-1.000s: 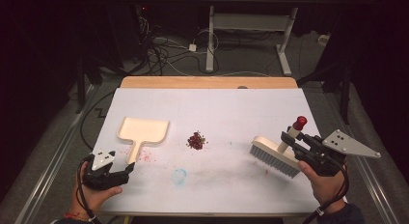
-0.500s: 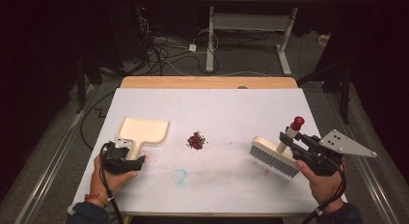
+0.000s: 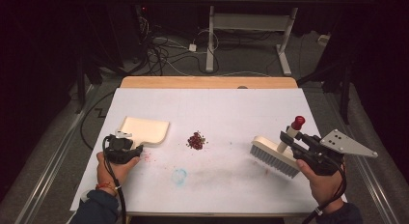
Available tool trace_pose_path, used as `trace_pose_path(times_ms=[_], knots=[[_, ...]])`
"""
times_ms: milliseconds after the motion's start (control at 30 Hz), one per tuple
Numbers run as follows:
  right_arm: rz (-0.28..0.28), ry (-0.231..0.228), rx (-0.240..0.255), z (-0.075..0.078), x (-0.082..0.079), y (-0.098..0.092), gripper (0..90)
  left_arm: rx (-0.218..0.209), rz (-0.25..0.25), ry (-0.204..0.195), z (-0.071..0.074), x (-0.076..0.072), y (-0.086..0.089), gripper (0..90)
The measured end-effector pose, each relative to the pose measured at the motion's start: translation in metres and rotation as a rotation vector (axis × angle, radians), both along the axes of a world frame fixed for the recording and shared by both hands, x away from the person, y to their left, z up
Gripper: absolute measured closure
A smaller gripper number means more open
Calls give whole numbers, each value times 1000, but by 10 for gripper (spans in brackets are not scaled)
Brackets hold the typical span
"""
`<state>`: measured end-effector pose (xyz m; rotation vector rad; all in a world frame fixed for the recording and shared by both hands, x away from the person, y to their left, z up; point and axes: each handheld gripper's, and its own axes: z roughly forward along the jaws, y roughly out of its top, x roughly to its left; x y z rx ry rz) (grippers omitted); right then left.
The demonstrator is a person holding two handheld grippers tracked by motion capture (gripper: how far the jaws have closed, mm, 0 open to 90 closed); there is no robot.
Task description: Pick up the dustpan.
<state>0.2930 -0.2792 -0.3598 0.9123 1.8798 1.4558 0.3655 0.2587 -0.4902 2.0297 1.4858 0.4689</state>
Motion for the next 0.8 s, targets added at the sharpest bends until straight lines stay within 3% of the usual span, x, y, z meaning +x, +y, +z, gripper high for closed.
trace_pose_path(times_ms=[233, 533, 800], knots=[[8, 3, -13, -2, 2, 4, 694, 2, -9, -2, 0, 0, 0, 628], [10, 11, -7, -3, 4, 5, 694, 20, -20, -2, 2, 0, -1, 635], [8, 17, -19, -8, 6, 7, 694, 85, -77, -2, 17, -4, 0, 638]])
